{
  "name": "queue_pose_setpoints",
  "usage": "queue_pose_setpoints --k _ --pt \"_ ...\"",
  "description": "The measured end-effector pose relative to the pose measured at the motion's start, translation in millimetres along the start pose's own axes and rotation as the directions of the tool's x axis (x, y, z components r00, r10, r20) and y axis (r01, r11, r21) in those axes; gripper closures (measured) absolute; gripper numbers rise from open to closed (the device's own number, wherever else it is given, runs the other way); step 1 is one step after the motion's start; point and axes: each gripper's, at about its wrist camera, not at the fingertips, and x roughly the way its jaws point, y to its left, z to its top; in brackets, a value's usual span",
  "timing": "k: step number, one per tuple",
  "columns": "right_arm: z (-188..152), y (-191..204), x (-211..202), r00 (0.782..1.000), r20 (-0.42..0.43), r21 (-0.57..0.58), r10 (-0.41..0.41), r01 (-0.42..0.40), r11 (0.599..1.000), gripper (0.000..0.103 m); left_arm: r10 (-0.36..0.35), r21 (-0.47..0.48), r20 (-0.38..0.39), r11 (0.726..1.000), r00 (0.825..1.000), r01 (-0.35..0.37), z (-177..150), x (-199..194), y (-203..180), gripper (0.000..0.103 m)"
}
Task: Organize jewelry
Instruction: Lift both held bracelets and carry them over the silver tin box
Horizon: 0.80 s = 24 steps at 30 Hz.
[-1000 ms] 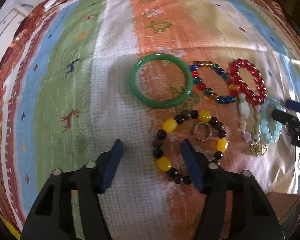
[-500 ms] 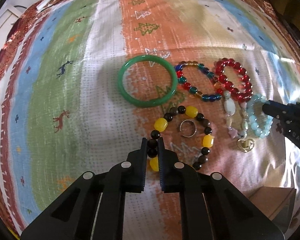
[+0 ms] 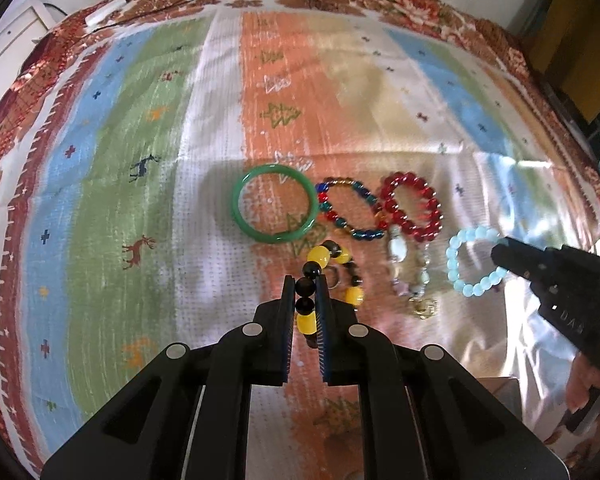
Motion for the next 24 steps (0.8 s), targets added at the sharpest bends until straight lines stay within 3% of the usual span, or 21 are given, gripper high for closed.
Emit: queue_pose_setpoints --k 14,24 --pt "-7.9 10.3 -40.1 0.993 0.108 -0.016 0.057 -0.055 0.998 0.091 -0.045 -0.008 0.088 0.999 0.995 0.046 -5.6 -32.1 -7.4 0.094" --pt "-21.2 20.4 -70.1 0.981 0.176 -0.053 0.084 -0.076 0.996 0.091 -0.102 -0.008 0.156 0.995 0.982 0.104 -19.0 -63.5 -15.3 0.094"
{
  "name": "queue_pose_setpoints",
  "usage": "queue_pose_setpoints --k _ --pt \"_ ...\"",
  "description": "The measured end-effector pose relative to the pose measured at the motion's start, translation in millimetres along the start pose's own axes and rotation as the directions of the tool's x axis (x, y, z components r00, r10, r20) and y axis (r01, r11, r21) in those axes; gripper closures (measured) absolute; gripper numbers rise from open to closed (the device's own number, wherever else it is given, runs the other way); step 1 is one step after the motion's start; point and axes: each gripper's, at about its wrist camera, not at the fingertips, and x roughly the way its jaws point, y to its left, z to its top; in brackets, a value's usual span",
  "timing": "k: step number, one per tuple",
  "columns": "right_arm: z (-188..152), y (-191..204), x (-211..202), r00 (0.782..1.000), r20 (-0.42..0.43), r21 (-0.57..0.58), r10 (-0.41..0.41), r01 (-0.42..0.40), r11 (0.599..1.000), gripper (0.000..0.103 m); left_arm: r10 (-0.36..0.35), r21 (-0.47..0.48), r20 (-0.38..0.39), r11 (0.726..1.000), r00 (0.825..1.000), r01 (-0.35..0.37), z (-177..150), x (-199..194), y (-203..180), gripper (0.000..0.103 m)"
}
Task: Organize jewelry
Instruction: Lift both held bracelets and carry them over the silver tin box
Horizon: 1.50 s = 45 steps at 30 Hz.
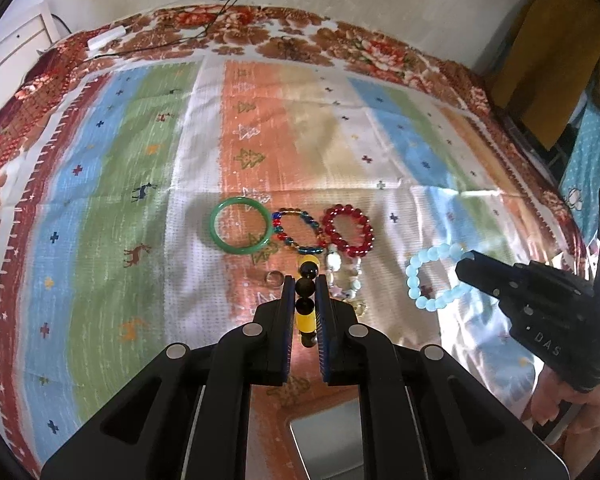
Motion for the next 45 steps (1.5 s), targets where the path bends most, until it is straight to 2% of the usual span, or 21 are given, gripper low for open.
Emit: queue_pose_setpoints --k 7,11,18,34,45 --pt "-6.0 9.5 -27.4 0.997 0.079 -0.019 0.007 -0.006 1.000 0.091 -0.015 0.022 0.070 1.000 0.997 0.013 -15.6 -31.9 -10.9 0.094" --pt "-9.8 14.2 -36.5 0.995 0.096 -0.033 0.017 -0.014 0.999 0.091 -0.037 0.020 0.115 0.999 0.993 0.035 -25.4 -51.1 -15.4 0.094" --pt "-17.0 24.6 -49.3 0.992 0.119 -0.053 0.031 -0.025 0.998 0.091 -0.059 0.038 0.147 0.998 0.987 0.054 -36.1 -66.0 -23.3 0.094" --pt "-41.4 52.0 -72.7 0.984 0.138 -0.128 0.108 -0.091 0.988 0.091 -0.086 0.078 0.173 0.994 0.981 0.074 -71.9 -87.7 -36.6 0.093" --pt "-66.9 59.0 -69.7 0.985 0.077 -0.139 0.153 -0.141 0.980 0.091 -0.088 0.114 0.132 0.991 0.987 0.073 -92.4 -81.5 -48.8 0.093"
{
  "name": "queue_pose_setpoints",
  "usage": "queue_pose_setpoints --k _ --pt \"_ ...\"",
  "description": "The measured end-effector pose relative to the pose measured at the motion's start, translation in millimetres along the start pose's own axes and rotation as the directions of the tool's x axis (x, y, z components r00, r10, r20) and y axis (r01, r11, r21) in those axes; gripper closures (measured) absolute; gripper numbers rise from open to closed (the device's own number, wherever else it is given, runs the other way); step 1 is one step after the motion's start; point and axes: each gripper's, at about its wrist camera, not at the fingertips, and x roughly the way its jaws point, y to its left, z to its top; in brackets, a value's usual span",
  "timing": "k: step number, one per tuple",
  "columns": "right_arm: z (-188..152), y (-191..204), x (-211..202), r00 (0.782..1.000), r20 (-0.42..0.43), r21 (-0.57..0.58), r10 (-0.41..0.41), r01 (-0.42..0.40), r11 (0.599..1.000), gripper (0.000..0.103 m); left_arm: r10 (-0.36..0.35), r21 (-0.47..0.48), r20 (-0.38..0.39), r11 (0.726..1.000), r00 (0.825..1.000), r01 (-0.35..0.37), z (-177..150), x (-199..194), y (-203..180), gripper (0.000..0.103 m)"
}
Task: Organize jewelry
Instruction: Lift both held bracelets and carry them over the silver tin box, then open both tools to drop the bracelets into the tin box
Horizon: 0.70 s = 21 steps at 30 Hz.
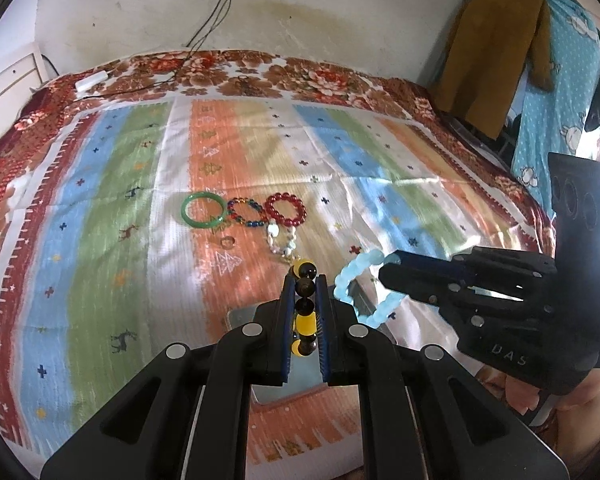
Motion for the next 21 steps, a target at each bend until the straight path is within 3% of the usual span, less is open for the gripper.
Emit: queue_pose_setpoints --k 2,5,8,13,17,19,21 --pt "-3.0 1.4 3.0 1.000 -0.014 0.003 0.021 -0.021 1.000 0.091 -0.006 0.002 -0.012 1.000 1.000 0.006 -1.7 2.1 -0.8 0.093" --pt "-4.6 -1.8 6.0 1.000 -0.022 0.020 0.021 -0.020 1.000 0.090 0.013 -0.016 -0.003 1.000 1.000 -0.013 -0.6 0.6 3.7 0.067" --pt "-3.0 -8.5 4.1 1.000 -0.008 0.034 -0.023 0.023 0.999 0.071 0.043 -0.021 0.005 0.999 0.999 -0.043 0.7 -0.5 10.3 0.062" --pt "-1.6 -20.9 7.8 0.997 -0.012 0.053 -0.075 0.075 0.996 0.062 0.104 -0.058 -0.007 0.993 0.995 -0.104 4.7 3.9 26.6 0.052" --pt "0.2 -26.7 13.0 0.996 -0.025 0.064 -0.082 0.083 0.995 0.060 0.109 -0.077 -0.014 0.991 0.994 -0.110 7.8 6.4 35.4 0.046" --pt "0.8 -28.3 15.8 0.995 -0.029 0.065 -0.095 0.097 0.993 0.053 0.117 -0.075 -0.020 0.990 0.993 -0.119 8.8 8.5 36.8 0.045" --pt "1.9 -29.3 19.7 0.994 -0.036 0.066 -0.100 0.102 0.993 0.052 0.135 -0.069 -0.027 0.988 0.990 -0.137 9.7 11.4 36.7 0.038"
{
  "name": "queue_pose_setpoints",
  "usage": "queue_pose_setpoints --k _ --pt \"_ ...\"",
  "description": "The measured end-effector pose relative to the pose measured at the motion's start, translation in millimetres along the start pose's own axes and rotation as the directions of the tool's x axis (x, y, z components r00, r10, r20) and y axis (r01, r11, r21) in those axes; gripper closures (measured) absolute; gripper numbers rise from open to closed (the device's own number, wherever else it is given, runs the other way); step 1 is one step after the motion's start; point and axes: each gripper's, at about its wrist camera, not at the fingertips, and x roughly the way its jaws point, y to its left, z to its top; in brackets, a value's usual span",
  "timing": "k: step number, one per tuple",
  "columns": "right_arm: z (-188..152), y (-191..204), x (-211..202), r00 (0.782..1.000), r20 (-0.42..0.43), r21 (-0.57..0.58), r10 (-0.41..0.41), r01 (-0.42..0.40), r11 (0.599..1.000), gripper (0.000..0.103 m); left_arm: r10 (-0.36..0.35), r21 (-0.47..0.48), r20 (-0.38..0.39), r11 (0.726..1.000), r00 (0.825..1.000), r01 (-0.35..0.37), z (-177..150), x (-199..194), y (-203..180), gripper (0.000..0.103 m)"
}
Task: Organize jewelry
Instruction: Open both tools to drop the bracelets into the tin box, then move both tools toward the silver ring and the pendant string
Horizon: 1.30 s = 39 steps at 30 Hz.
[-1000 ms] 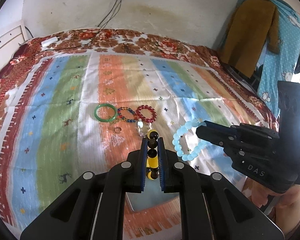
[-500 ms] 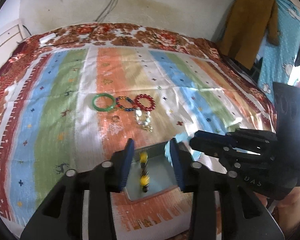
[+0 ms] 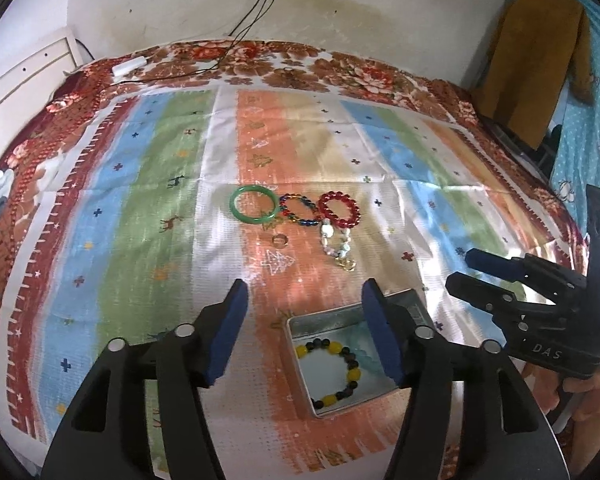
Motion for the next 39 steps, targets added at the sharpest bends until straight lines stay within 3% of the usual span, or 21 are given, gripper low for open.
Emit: queue_pose_setpoints --k 6,21,39 --pt "7.1 -6.7 12.4 0.999 -0.026 0.007 -0.024 0.024 1.000 0.048 0.055 0.024 -0.032 0.998 0.998 -0.054 12.6 18.3 0.0 0.033" --pt "22.6 -17.7 50.2 0.991 -0.136 0.014 -0.010 0.012 1.000 0.046 0.120 0.017 -0.128 0.993 0.985 -0.118 47.4 67.9 17.2 0.033" --pt "36.1 -28.6 87.4 0.974 -0.224 0.018 -0.011 0.015 1.000 0.046 0.057 -0.006 -0.232 0.998 0.971 -0.060 59.0 110.1 17.4 0.033"
